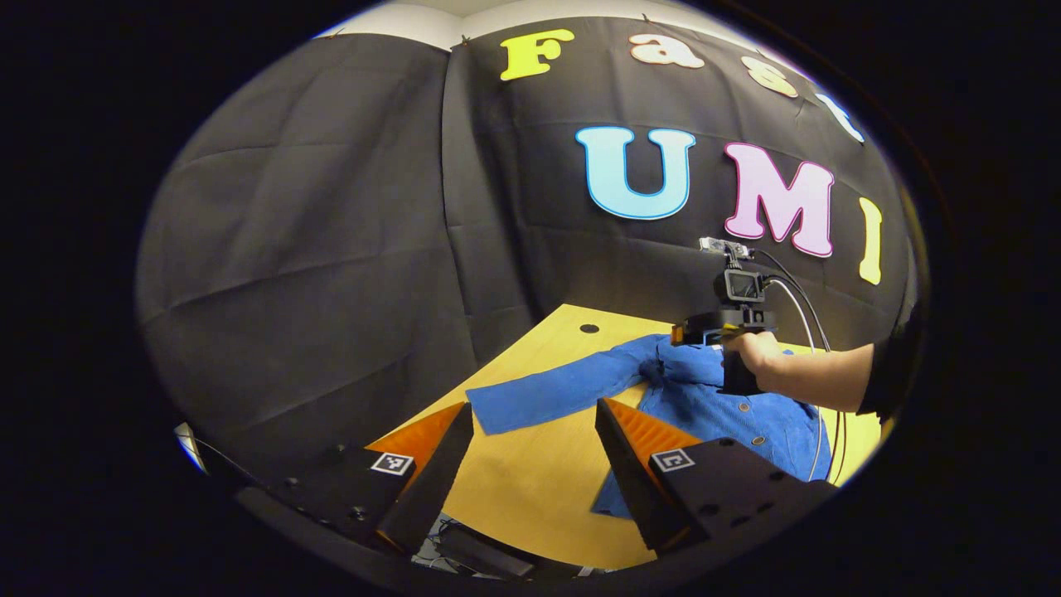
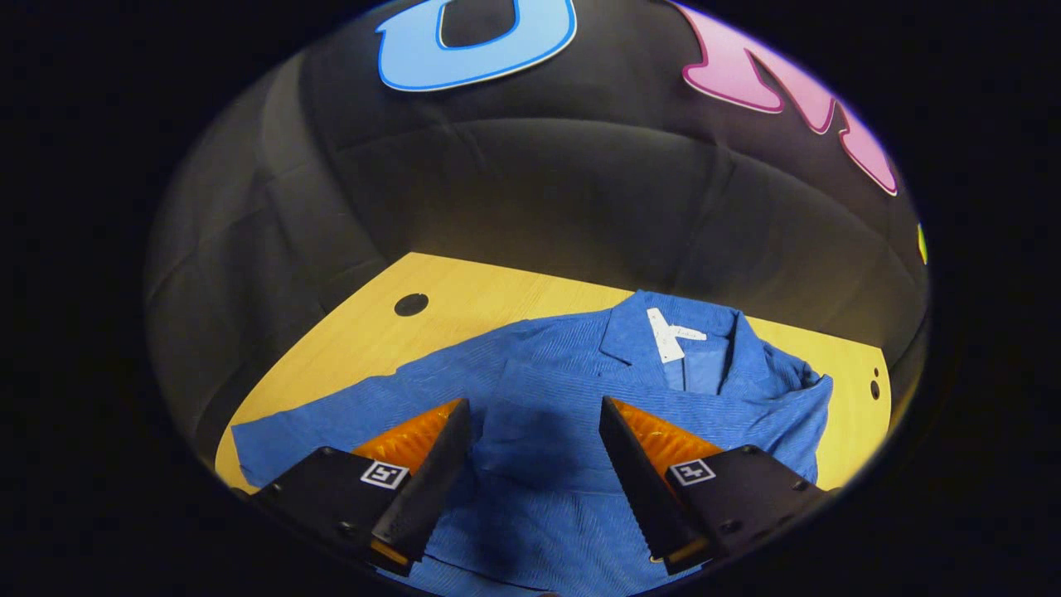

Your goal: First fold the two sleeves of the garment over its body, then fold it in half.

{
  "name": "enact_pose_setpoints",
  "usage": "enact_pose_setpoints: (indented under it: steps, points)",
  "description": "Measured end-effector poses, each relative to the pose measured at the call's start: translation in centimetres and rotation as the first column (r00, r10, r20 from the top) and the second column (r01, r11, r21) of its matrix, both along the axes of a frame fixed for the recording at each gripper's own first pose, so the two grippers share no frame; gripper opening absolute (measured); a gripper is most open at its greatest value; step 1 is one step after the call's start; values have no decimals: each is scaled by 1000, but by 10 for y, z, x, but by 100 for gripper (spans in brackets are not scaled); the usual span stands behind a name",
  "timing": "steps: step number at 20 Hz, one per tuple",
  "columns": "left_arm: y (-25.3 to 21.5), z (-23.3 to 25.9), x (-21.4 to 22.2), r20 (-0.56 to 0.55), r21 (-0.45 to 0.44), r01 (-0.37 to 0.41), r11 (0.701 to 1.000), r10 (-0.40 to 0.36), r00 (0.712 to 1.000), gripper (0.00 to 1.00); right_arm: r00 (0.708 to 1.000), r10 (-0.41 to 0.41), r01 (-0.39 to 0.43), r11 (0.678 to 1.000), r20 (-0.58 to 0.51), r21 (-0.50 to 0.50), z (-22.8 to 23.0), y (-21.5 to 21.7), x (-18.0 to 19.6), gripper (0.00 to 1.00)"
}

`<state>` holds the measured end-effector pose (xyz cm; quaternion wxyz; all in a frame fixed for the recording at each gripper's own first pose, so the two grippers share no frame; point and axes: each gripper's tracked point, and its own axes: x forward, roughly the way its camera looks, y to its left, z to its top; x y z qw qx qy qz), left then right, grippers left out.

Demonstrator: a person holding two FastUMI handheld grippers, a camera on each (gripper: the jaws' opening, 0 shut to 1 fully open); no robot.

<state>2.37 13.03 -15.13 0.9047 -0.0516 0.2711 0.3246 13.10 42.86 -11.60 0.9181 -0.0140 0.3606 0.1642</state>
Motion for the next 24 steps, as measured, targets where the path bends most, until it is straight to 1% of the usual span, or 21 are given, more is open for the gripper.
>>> enact_pose_setpoints:
  steps: [1,3,6,7,8,9,10,12,14,15,16,17,18,19,20,21,22,23,24]
  points:
    - [4,-4,4,7,-9,3,1000,-3,1000,87,1000,-5,5,1000,5,10,6,-3,-2,98]
    - [18,-19,14,-15,-18,-2,1000,2,1000,87,1000,-4,3,999,26,41,22,-11,-12,98]
    - [47,-50,21,-54,-45,-57,997,55,997,87,996,19,-26,997,86,78,45,-29,-34,98]
    - [57,-61,29,-54,-54,-79,995,76,996,87,996,35,-43,994,80,105,46,-31,-46,98]
    - [75,-79,36,-65,-69,-119,990,115,991,87,997,72,-76,990,37,120,42,-38,-71,98]
    - [91,-101,39,-84,-96,-162,982,154,984,87,996,86,-90,989,37,117,41,-51,-88,98]
    - [105,-125,44,-109,-123,-199,972,186,976,87,993,95,-101,990,66,99,43,-63,-102,98]
    - [121,-153,51,-144,-144,-237,961,217,965,88,983,136,-144,988,122,58,43,-77,-125,98]
    - [136,-180,59,-193,-168,-274,947,241,951,88,971,180,-184,983,155,15,41,-90,-149,98]
    - [142,-190,61,-217,-177,-291,940,251,943,88,969,193,-197,980,156,10,40,-94,-160,98]
    - [150,-194,65,-231,-167,-309,936,268,935,87,967,199,-206,978,157,27,40,-95,-174,98]
    - [156,-201,70,-247,-157,-314,936,270,931,88,968,197,-207,977,154,49,40,-96,-186,93]
    - [162,-215,72,-282,-146,-325,934,275,919,87,970,190,-202,977,151,67,40,-101,-196,93]
    - [166,-228,70,-324,-143,-336,931,277,905,87,972,184,-197,977,149,81,39,-105,-204,98]
    - [167,-236,70,-349,-153,-355,922,285,893,88,975,171,-187,977,140,106,35,-108,-211,98]
    - [178,-230,81,-311,-122,-344,931,293,904,88,981,164,-177,976,100,128,27,-112,-220,98]
    - [179,-233,84,-335,-137,-349,927,289,897,88,987,154,-161,976,53,144,16,-116,-228,98]
    - [175,-231,84,-332,-158,-351,923,285,899,86,990,143,-144,977,19,157,9,-123,-230,98]
    - [175,-232,86,-320,-184,-351,918,281,905,87,991,133,-132,978,9,162,6,-130,-226,98]
